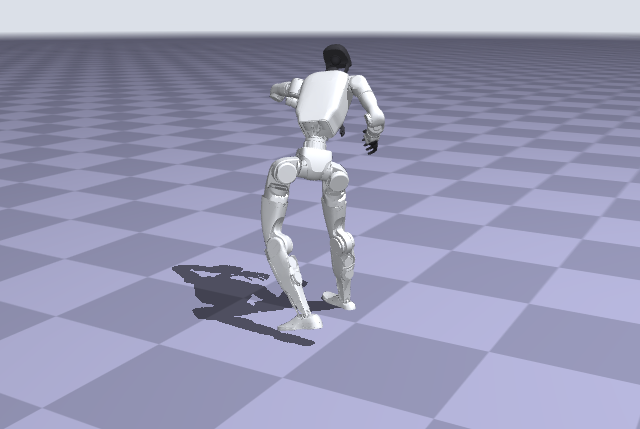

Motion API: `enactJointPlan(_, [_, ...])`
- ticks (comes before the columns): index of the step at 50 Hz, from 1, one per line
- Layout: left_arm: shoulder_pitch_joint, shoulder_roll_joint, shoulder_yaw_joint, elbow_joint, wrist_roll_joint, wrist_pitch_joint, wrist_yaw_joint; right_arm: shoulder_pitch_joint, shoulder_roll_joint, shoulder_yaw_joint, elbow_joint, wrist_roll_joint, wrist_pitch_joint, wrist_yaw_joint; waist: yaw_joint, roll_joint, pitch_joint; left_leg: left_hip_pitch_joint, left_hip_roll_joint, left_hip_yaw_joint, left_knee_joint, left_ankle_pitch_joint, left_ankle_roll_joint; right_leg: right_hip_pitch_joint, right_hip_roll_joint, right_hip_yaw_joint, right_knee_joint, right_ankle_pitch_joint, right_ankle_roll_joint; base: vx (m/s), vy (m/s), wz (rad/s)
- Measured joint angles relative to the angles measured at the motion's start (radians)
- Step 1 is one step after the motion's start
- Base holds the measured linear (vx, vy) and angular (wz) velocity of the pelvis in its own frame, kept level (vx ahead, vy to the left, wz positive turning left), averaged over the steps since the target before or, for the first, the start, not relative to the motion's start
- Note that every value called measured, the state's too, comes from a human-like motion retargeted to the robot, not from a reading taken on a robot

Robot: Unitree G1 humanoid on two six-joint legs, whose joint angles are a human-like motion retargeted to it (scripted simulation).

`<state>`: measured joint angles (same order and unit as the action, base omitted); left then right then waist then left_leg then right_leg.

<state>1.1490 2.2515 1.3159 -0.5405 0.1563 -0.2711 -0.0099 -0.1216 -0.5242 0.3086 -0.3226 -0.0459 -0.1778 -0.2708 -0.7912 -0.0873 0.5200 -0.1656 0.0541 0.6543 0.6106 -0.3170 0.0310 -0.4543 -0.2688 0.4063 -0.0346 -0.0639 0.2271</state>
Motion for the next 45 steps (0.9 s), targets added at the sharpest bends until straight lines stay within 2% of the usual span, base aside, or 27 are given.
enactJointPlan(2, [0.0,0.0,-0.067,-0.04,-0.053,-0.014,0.04,0.054,0.014,-0.04,0.014,-0.028,0.002,-0.029,0.024,-0.024,0.0,-0.053,-0.017,-0.152,0.043,0.024,-0.044,0.04,-0.011,0.005,-0.048,0.007,-0.035,0.13,0.11,-0.59])
enactJointPlan(3, [0.0,0.0,-0.094,-0.044,-0.05,-0.022,0.051,0.072,0.021,-0.065,0.012,-0.019,-0.011,-0.029,0.048,-0.049,0.0,-0.09,-0.023,-0.197,0.099,0.022,-0.027,0.038,-0.019,0.01,-0.036,-0.005,-0.004,0.1,0.1,-0.44])
enactJointPlan(5, [0.0,0.0,-0.125,-0.065,-0.097,-0.026,0.107,0.115,0.039,-0.102,0.015,-0.03,-0.007,-0.033,0.112,-0.058,0.0,-0.125,-0.019,-0.281,0.107,0.023,-0.073,0.053,-0.008,0.037,-0.053,0.002,-0.05,0.06,0.07,-0.44])
enactJointPlan(8, [0.0,0.0,-0.138,-0.082,-0.16,-0.03,0.15,0.164,0.083,-0.135,-0.004,0.059,-0.027,-0.032,0.197,-0.078,0.0,-0.153,0.022,-0.311,0.09,-0.01,-0.08,0.087,-0.013,0.029,-0.053,-0.002,-0.04,0.04,0.08,0.07])
enactJointPlan(10, [0.0,0.0,-0.139,-0.086,-0.206,-0.032,0.186,0.186,0.124,-0.132,-0.016,0.16,-0.045,-0.03,0.247,-0.088,0.0,-0.164,0.057,-0.302,0.03,-0.027,-0.082,0.113,-0.018,0.007,-0.051,-0.004,-0.033,0.01,0.1,0.53])
enactJointPlan(12, [0.0,0.0,-0.142,-0.078,-0.254,-0.036,0.226,0.205,0.185,-0.103,-0.018,0.346,-0.073,0.002,0.298,-0.098,0.0,-0.179,0.09,-0.295,-0.062,-0.003,-0.097,0.132,-0.011,-0.026,-0.039,-0.01,-0.024,0.0,0.12,0.68])
enactJointPlan(15, [0.0,-0.017,-0.123,-0.073,-0.354,-0.045,0.31,0.231,0.284,-0.034,-0.002,0.623,-0.106,0.044,0.376,-0.108,0.0,-0.199,0.116,-0.329,-0.216,0.117,-0.158,0.154,0.015,-0.078,-0.022,-0.024,-0.043,-0.01,0.14,0.75])
enactJointPlan(18, [0.0,-0.053,-0.077,-0.072,-0.445,-0.06,0.382,0.232,0.367,0.031,0.037,0.727,-0.121,0.046,0.448,-0.155,0.0,-0.212,0.106,-0.388,-0.262,0.162,-0.183,0.17,0.016,-0.135,0.004,-0.044,-0.056,-0.01,0.19,0.97])
enactJointPlan(20, [0.0,-0.088,-0.057,-0.079,-0.517,-0.069,0.384,0.23,0.436,0.071,0.056,0.789,-0.11,0.08,0.49,-0.207,0.0,-0.236,0.09,-0.421,-0.219,0.122,-0.166,0.152,0.005,-0.188,0.099,-0.1,-0.02,0.06,0.23,1.17])
enactJointPlan(22, [0.0,-0.113,-0.048,-0.081,-0.606,-0.098,0.406,0.222,0.518,0.112,0.086,0.838,-0.104,0.133,0.565,-0.261,-0.001,-0.243,0.087,-0.448,-0.236,0.116,-0.197,0.127,0.01,-0.217,0.16,-0.129,-0.011,0.01,0.18,0.84])
enactJointPlan(23, [0.0,-0.133,-0.048,-0.094,-0.674,-0.125,0.42,0.219,0.559,0.126,0.096,0.879,-0.106,0.146,0.606,-0.275,-0.006,-0.246,0.094,-0.469,-0.252,0.115,-0.233,0.123,0.019,-0.241,0.174,-0.142,-0.02,0.04,0.15,0.79])
enactJointPlan(25, [0.0,-0.184,-0.041,-0.126,-0.791,-0.181,0.458,0.215,0.619,0.142,0.109,0.929,-0.119,0.15,0.677,-0.282,-0.01,-0.25,0.103,-0.511,-0.275,0.121,-0.277,0.173,0.024,-0.318,0.122,-0.138,-0.076,0.08,0.16,0.94])
enactJointPlan(28, [0.0,-0.288,-0.046,-0.168,-0.844,-0.215,0.472,0.193,0.64,0.112,0.085,0.84,-0.129,0.139,0.8,-0.306,-0.024,-0.228,0.099,-0.557,-0.282,0.104,-0.293,0.254,0.004,-0.502,0.114,-0.152,-0.1,0.12,0.21,0.79])
enactJointPlan(30, [-0.092,-0.521,-0.247,-0.313,-0.852,-0.223,0.428,0.209,0.636,0.083,0.035,0.63,-0.099,0.106,0.909,-0.308,-0.027,-0.151,0.126,-0.576,-0.249,0.048,-0.293,0.331,0.005,-0.632,0.207,-0.186,-0.089,0.19,0.17,0.45])
enactJointPlan(31, [-0.866,-1.141,-1.031,-0.179,-0.739,-0.106,0.29,0.215,0.344,-0.017,-0.017,0.575,-0.11,0.032,0.897,-0.075,-0.06,-0.099,0.091,-0.582,-0.325,0.085,-0.289,0.384,-0.026,-0.697,0.183,-0.17,-0.102,0.13,0.17,0.7])
enactJointPlan(32, [-1.384,-1.579,-1.56,-0.072,-0.67,-0.032,0.2,0.209,0.129,-0.107,-0.064,0.502,-0.113,-0.024,0.91,0.09,-0.083,-0.062,0.07,-0.587,-0.376,0.107,-0.284,0.422,-0.045,-0.754,0.173,-0.156,-0.115,0.06,0.18,0.64])
enactJointPlan(34, [-1.353,-1.703,-1.563,0.004,-0.727,-0.06,0.21,0.121,0.006,-0.218,-0.134,0.275,-0.077,-0.055,1.026,0.125,-0.097,-0.051,0.083,-0.588,-0.377,0.093,-0.268,0.439,-0.031,-0.834,0.205,-0.14,-0.137,0.08,0.13,0.07])
enactJointPlan(37, [-1.195,-1.805,-1.448,0.004,-0.847,-0.08,0.199,-0.165,-0.194,-0.243,-0.175,-0.087,0.007,-0.071,1.14,0.106,-0.117,-0.035,0.099,-0.58,-0.38,0.08,-0.257,0.453,-0.014,-0.959,0.251,-0.14,-0.178,0.06,0.1,-0.22])
enactJointPlan(38, [-1.145,-1.835,-1.406,-0.001,-0.883,-0.079,0.198,-0.313,-0.274,-0.209,-0.154,-0.213,0.049,-0.063,1.174,0.097,-0.12,-0.031,0.104,-0.573,-0.378,0.077,-0.258,0.458,-0.012,-1.01,0.261,-0.145,-0.194,0.03,0.08,-0.42])
enactJointPlan(40, [-1.092,-1.845,-1.307,0.044,-0.829,-0.09,0.364,-0.738,-0.419,-0.011,-0.006,-0.441,0.157,-0.064,1.236,0.07,-0.088,-0.01,0.113,-0.55,-0.376,0.073,-0.259,0.479,-0.011,-1.105,0.272,-0.161,-0.226,0.0,0.07,-0.57])
enactJointPlan(42, [-0.992,-1.875,-1.29,0.012,-0.971,-0.091,0.214,-1.216,-0.447,0.387,0.337,-0.556,0.226,-0.062,1.301,0.055,-0.13,-0.023,0.115,-0.524,-0.367,0.07,-0.268,0.468,-0.016,-1.165,0.269,-0.17,-0.24,0.0,0.08,-0.66])
enactJointPlan(43, [-0.965,-1.864,-1.28,0.026,-0.998,-0.104,0.156,-1.452,-0.407,0.615,0.564,-0.577,0.251,-0.06,1.335,0.051,-0.136,-0.025,0.113,-0.508,-0.364,0.07,-0.272,0.46,-0.022,-1.169,0.27,-0.17,-0.242,0.0,0.07,-0.72])
enactJointPlan(45, [-0.928,-1.822,-1.289,0.054,-1.009,-0.114,0.112,-1.764,-0.302,0.997,0.992,-0.579,0.282,0.061,1.424,0.046,-0.15,-0.037,0.101,-0.473,-0.354,0.069,-0.255,0.43,-0.049,-1.141,0.275,-0.155,-0.239,0.01,0.06,-0.7])
